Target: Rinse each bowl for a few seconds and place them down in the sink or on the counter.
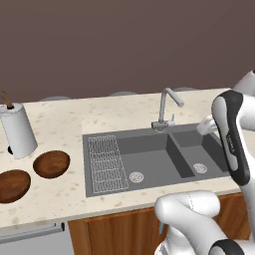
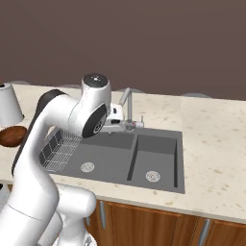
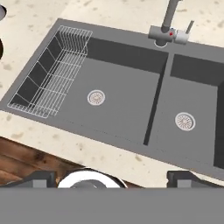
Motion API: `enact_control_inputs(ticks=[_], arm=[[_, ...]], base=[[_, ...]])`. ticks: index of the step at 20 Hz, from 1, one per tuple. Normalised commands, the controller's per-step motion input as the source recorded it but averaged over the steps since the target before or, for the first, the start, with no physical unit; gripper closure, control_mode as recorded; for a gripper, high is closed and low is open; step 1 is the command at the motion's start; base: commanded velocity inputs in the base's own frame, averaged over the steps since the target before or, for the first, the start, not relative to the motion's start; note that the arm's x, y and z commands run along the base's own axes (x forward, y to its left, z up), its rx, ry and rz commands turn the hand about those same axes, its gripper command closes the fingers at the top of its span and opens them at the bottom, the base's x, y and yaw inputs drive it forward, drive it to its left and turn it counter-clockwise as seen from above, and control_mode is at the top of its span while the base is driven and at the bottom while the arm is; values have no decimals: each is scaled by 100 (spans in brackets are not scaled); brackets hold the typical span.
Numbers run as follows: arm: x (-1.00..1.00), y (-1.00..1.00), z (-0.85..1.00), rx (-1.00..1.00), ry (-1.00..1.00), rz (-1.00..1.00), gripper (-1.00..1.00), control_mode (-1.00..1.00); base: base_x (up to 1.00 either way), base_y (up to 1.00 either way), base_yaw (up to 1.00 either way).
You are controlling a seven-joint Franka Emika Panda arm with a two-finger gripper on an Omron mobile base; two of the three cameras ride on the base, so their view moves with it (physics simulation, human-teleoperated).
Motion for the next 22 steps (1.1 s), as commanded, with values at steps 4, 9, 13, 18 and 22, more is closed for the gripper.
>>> enact_control_inputs(ticks=[4, 9, 13, 18, 22], arm=[[-13, -23, 0, 1, -20, 12, -100, -100], [-7, -17, -1, 7, -20, 10, -100, -100], [-3, -11, 0, 9, -20, 9, -100, -100], [0, -2, 0, 5, -20, 10, -100, -100], [0, -3, 0, 4, -24, 9, -100, -100]], base=[[0, 0, 0], [0, 0, 0], [0, 0, 0], [0, 0, 0], [0, 0, 0]])
